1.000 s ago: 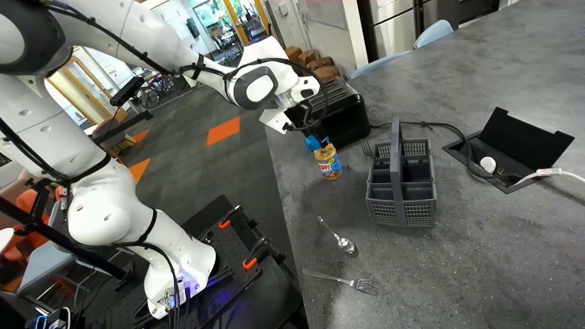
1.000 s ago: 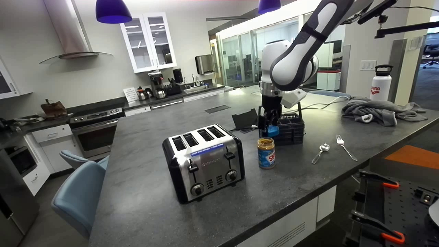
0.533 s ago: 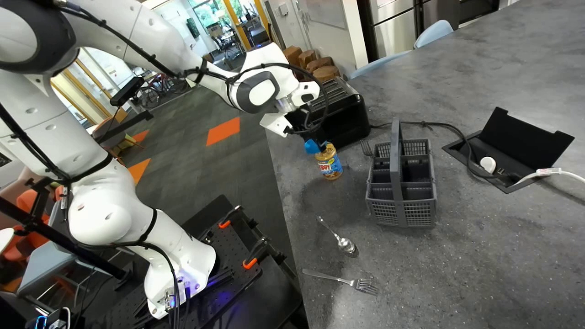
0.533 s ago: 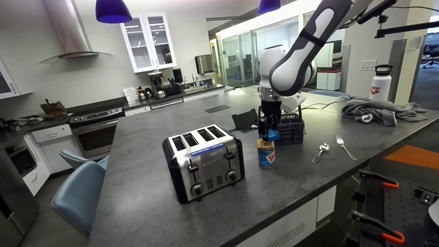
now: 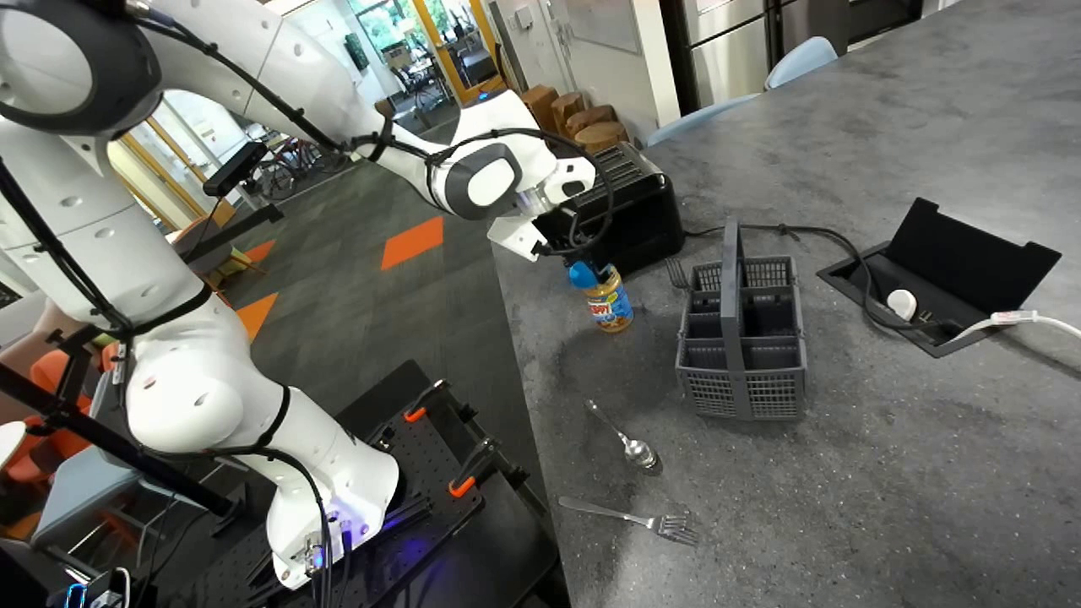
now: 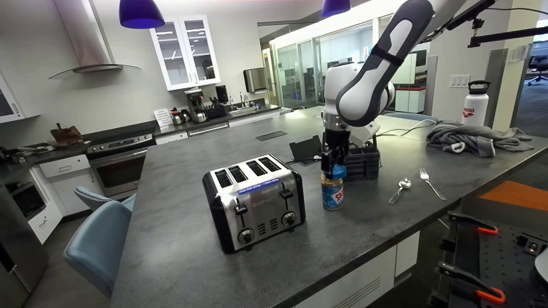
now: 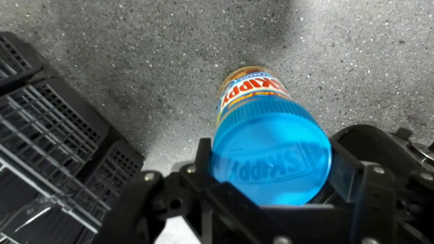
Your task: Put the blue lid on the bottle
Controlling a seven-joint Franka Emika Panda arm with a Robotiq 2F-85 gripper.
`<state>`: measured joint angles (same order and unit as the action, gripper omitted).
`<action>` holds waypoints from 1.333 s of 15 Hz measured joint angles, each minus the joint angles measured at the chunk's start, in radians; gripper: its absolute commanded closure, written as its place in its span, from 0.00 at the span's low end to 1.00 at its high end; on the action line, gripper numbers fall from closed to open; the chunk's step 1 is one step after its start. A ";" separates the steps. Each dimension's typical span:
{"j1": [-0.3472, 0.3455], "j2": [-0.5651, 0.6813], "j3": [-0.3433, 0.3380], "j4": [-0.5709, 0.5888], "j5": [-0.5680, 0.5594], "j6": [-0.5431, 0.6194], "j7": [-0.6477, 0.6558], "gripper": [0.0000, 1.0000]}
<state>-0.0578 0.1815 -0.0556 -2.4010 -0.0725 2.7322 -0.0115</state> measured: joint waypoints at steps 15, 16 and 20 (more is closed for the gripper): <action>0.001 0.028 -0.001 0.000 0.000 0.062 0.000 0.45; 0.001 0.028 -0.001 0.000 0.000 0.062 0.000 0.45; 0.001 0.028 -0.001 0.000 0.000 0.062 0.000 0.45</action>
<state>-0.0564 0.2100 -0.0563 -2.4008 -0.0724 2.7944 -0.0111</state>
